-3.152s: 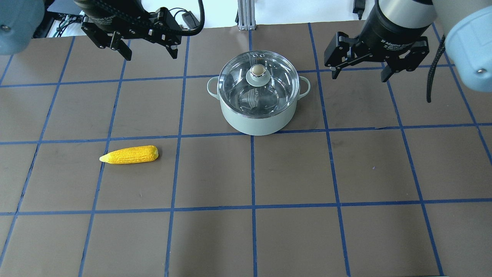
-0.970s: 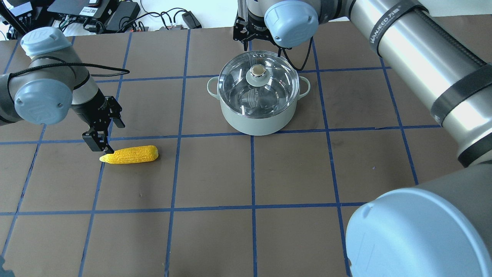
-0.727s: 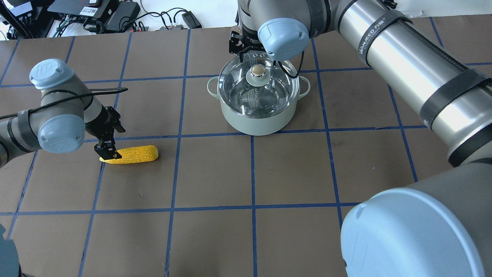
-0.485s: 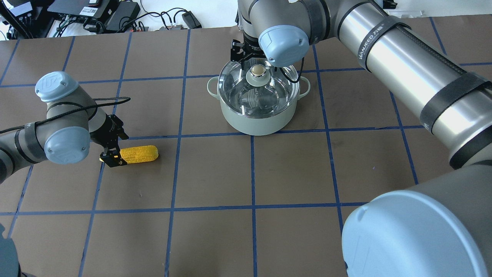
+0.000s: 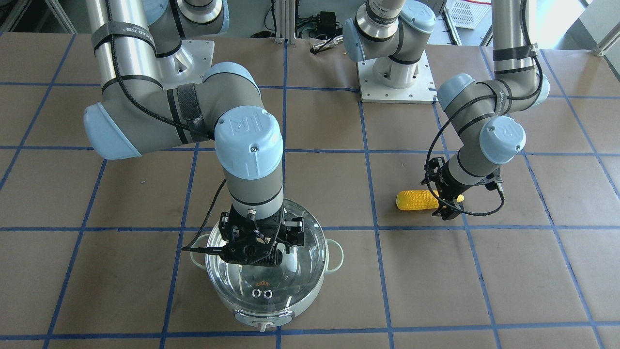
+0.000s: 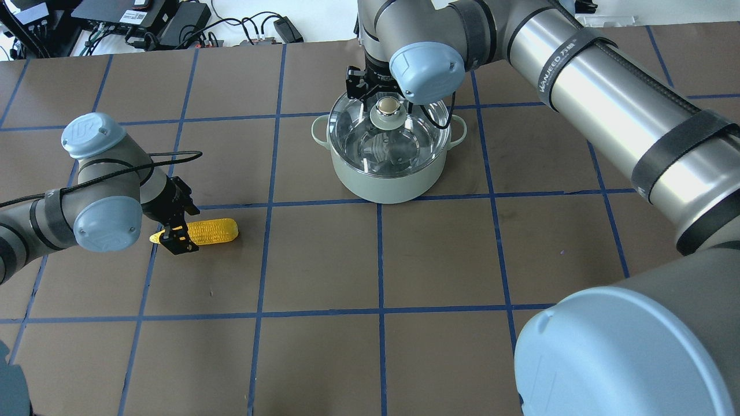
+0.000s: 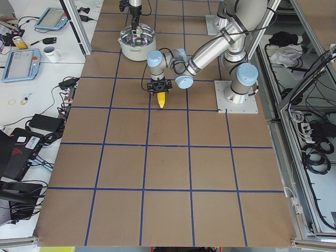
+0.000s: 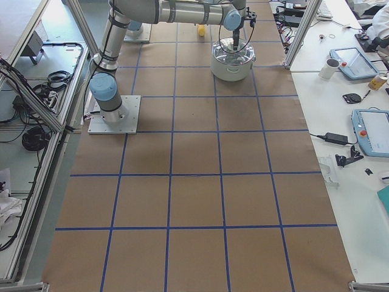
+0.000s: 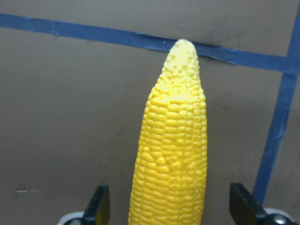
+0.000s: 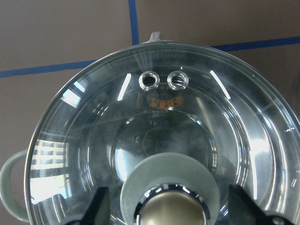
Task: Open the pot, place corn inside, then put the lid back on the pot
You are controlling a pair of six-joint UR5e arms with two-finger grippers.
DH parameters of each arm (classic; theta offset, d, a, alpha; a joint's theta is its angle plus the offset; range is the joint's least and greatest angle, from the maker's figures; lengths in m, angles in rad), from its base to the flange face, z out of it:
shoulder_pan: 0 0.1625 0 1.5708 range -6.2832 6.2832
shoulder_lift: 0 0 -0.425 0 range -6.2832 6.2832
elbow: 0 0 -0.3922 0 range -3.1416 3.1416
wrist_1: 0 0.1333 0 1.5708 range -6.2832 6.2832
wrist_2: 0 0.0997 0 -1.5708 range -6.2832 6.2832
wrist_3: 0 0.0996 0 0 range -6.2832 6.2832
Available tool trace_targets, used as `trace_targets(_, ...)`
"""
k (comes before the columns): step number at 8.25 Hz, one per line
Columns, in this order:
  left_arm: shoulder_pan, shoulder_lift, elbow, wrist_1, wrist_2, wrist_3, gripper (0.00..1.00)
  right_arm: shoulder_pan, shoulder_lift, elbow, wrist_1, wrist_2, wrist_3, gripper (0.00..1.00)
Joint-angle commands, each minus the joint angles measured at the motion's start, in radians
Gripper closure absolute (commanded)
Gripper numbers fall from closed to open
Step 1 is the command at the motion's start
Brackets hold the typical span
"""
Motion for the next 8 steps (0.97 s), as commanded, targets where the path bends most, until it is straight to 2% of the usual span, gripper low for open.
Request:
trace_targets(1, -0.001, -0.007, -0.001, 0.000, -0.060, -0.004, 0.95, 0.000, 0.001, -0.001, 0.001, 0.003, -0.009, 0.58)
trace_targets(2, -0.001, -0.007, -0.001, 0.000, -0.080, 0.005, 1.00, 0.000, -0.001, -0.001, 0.001, 0.003, -0.009, 0.62)
trace_targets(5, -0.001, 0.022, 0.009, 0.003, -0.068, 0.027, 1.00, -0.003, -0.022, -0.015, 0.005, 0.002, -0.014, 0.62)
trace_targets(6, -0.001, 0.040, 0.012, -0.021, -0.055, 0.024, 1.00, -0.012, -0.069, -0.010, 0.027, -0.007, -0.049, 0.62)
trace_targets(7, -0.003, 0.063, 0.047, -0.088, 0.037, 0.022, 1.00, -0.034, -0.146, -0.002, 0.110, -0.001, -0.058, 0.61)
trace_targets(8, -0.010, 0.089, 0.115, -0.188, 0.048, 0.019, 1.00, -0.069, -0.237, 0.019, 0.189, 0.005, -0.096, 0.61)
